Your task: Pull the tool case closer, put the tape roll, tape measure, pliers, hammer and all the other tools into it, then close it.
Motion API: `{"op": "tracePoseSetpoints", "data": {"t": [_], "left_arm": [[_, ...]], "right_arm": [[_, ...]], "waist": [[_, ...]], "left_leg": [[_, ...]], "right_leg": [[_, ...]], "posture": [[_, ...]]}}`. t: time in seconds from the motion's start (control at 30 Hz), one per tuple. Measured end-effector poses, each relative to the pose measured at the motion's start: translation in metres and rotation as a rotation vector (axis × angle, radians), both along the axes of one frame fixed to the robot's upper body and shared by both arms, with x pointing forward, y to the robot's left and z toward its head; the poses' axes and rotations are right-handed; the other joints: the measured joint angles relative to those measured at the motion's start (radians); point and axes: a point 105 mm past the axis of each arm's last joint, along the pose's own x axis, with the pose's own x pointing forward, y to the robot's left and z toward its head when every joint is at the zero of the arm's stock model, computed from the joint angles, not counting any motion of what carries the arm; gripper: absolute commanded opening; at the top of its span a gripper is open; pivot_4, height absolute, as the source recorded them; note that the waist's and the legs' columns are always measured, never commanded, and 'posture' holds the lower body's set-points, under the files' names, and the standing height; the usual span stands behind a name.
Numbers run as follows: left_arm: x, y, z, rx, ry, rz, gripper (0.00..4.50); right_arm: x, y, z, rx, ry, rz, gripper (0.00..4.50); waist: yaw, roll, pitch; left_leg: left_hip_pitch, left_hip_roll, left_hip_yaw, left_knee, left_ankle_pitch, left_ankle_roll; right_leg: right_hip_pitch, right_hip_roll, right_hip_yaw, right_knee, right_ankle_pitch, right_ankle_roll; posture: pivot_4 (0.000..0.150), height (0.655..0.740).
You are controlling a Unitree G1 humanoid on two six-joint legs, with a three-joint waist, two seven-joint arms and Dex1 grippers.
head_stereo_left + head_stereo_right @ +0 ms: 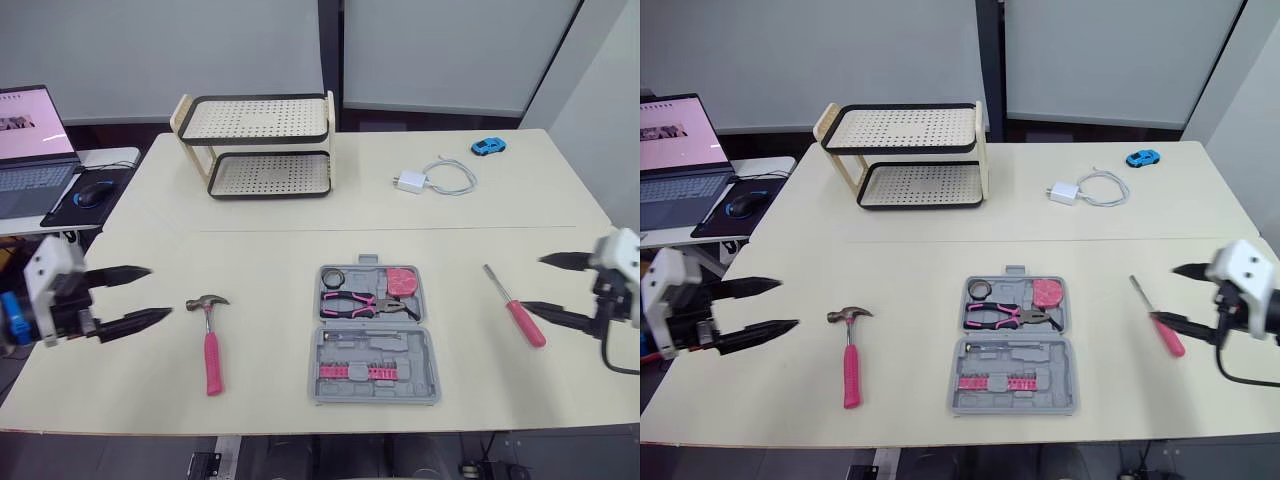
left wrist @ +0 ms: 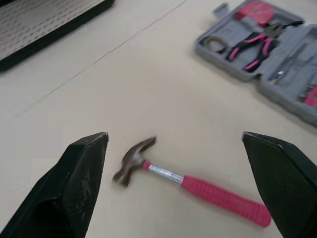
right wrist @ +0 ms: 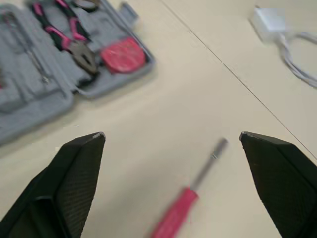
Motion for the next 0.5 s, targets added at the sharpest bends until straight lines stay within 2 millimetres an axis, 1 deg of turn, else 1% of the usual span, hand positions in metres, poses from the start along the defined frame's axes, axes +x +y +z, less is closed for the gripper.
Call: {"op": "tracePoseSetpoints", "data": {"t": [0.1,0.2,0.3,0.37,0.5], "left_arm": [[-0.008,0.033,-0.017,0.016,0.017,0.134,4.50],[-0.011,0.055,-0.026,0.022,0.016,0.228,4.50],[-0.013,0.067,-0.028,0.038,0.004,0.274,4.50],[-0.014,0.071,-0.029,0.062,0.008,0.281,4.50],[-0.013,0.069,-0.031,0.091,0.007,0.258,4.50]], "right_arm": [[-0.005,-0.038,-0.011,-0.007,-0.017,-0.123,4.48],[-0.012,-0.063,-0.024,-0.008,-0.014,-0.209,4.48],[-0.016,-0.077,-0.032,-0.014,-0.015,-0.259,4.48],[-0.018,-0.083,-0.033,-0.020,-0.022,-0.276,4.48],[-0.020,-0.088,-0.034,-0.026,-0.026,-0.290,4.48]], "waist": [[0.000,0.000,0.000],[0.000,0.000,0.000],[0.000,0.000,0.000],[-0.001,0.000,0.000],[-0.001,0.000,0.000]], "left_leg": [[0.000,0.000,0.001,0.000,0.000,0.000],[0.001,0.000,0.001,0.000,0.000,0.000],[0.001,0.000,0.001,0.000,0.000,0.000],[0.001,0.000,0.001,0.000,0.000,0.000],[0.001,0.001,0.001,0.000,0.000,0.000]], "right_leg": [[0.000,0.000,0.000,0.000,0.000,0.000],[0.000,0.000,0.000,0.000,0.000,0.000],[0.000,0.000,0.000,0.000,0.000,0.000],[0.000,0.000,0.000,0.000,0.000,0.000],[0.000,0.000,0.000,0.001,0.000,0.000]], "posture": [[0.150,0.7400],[0.150,0.7400],[0.150,0.7400],[0.150,0.7400],[0.150,0.7400]]}}
